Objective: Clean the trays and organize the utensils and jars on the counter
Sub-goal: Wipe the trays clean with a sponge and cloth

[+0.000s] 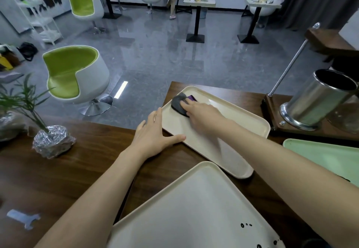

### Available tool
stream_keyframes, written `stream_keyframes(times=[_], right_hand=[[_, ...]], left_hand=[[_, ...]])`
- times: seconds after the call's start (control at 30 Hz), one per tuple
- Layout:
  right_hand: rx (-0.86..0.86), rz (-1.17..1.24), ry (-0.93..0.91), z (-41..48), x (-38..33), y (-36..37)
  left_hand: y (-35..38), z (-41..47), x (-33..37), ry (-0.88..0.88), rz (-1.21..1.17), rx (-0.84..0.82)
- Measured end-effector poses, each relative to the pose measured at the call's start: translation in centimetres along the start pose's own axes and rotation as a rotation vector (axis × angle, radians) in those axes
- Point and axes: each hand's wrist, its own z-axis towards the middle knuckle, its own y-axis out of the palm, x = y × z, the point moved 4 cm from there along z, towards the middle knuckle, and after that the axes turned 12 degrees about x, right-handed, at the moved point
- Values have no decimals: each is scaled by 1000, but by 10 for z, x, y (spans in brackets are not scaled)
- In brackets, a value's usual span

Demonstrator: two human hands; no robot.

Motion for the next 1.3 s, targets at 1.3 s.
stream_keyframes(times=[1.3], right_hand=[[26,59,156,-54,52,-26]], left_hand=[[4,1,-5,16,71,29]])
